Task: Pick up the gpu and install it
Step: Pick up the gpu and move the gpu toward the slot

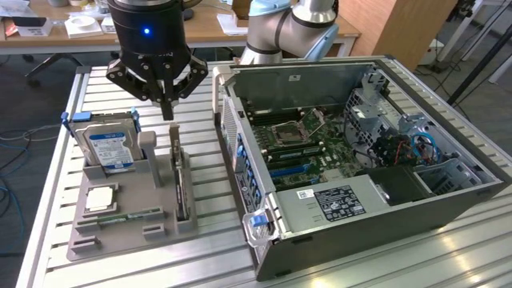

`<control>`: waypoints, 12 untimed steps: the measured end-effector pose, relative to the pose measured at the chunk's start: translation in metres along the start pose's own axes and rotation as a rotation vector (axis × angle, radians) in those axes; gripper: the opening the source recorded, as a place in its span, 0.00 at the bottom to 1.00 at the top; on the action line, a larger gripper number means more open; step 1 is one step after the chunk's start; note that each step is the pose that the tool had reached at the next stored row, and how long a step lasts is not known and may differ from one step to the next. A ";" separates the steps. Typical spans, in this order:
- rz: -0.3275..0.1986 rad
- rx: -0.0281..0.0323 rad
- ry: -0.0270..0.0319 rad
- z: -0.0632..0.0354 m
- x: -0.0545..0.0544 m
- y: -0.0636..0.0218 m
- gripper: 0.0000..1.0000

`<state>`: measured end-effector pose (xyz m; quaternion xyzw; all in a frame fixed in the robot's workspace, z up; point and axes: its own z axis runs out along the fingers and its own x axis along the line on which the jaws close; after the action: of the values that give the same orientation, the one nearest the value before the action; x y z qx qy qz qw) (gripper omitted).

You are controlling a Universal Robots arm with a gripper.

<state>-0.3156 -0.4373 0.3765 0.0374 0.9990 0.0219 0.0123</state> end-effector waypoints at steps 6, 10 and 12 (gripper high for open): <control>0.000 0.0000 0.0000 0.0000 0.000 0.0000 0.23; 0.000 0.0000 0.0000 0.0000 0.000 0.0000 0.36; 0.000 -0.0001 -0.0001 0.0010 0.000 -0.0001 0.36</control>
<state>-0.3157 -0.4373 0.3755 0.0374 0.9990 0.0219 0.0124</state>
